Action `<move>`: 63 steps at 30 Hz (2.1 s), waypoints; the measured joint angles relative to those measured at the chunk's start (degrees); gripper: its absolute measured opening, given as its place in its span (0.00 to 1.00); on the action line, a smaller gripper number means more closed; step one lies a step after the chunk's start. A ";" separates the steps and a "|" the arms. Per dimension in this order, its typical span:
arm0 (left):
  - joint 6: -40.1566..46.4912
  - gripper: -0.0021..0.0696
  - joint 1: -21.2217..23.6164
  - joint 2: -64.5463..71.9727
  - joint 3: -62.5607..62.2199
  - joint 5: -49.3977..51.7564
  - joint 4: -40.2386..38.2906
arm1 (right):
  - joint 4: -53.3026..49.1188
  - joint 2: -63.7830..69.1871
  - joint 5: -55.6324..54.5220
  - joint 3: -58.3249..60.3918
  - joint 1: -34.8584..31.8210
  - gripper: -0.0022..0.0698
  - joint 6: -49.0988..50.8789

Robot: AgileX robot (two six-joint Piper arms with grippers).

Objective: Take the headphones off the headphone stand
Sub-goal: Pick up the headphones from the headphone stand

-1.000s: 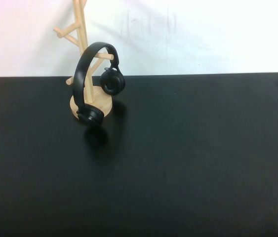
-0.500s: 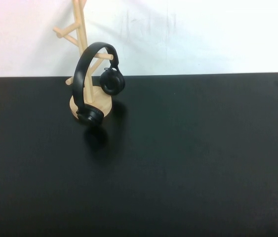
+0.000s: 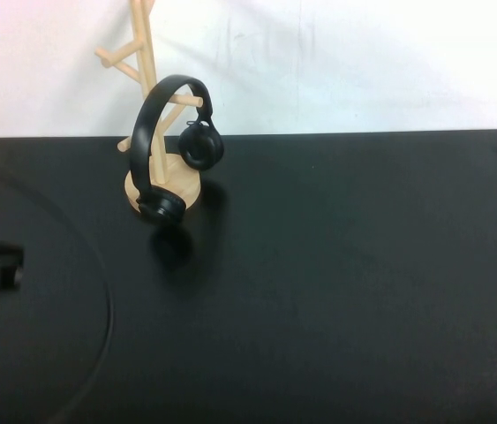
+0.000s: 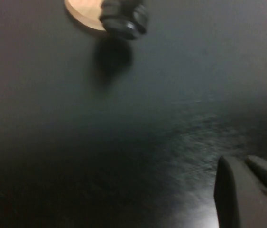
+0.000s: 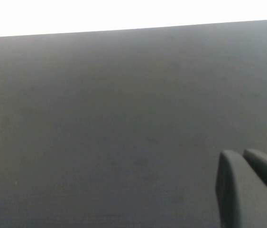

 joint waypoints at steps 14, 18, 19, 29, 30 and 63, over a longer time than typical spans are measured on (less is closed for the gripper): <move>-35.61 0.02 -29.38 27.85 -17.20 -1.67 45.35 | 0.00 0.00 0.00 0.00 0.00 0.02 0.00; -41.98 0.02 -36.60 34.25 -22.44 1.54 53.14 | 0.00 0.00 0.00 0.00 0.00 0.02 0.00; -42.62 0.02 -37.89 35.81 -23.79 1.99 54.16 | 0.00 0.00 0.00 0.00 0.00 0.02 0.00; -37.93 0.17 -40.68 47.48 -35.73 4.51 62.57 | 0.00 0.00 0.00 0.00 0.00 0.02 0.00; -37.93 0.23 -40.68 48.23 -36.66 4.92 63.56 | 0.00 0.00 0.00 0.00 0.00 0.02 0.00; -60.20 0.65 -34.54 60.64 -38.93 -3.04 86.16 | 0.00 0.00 0.00 0.00 0.00 0.02 0.00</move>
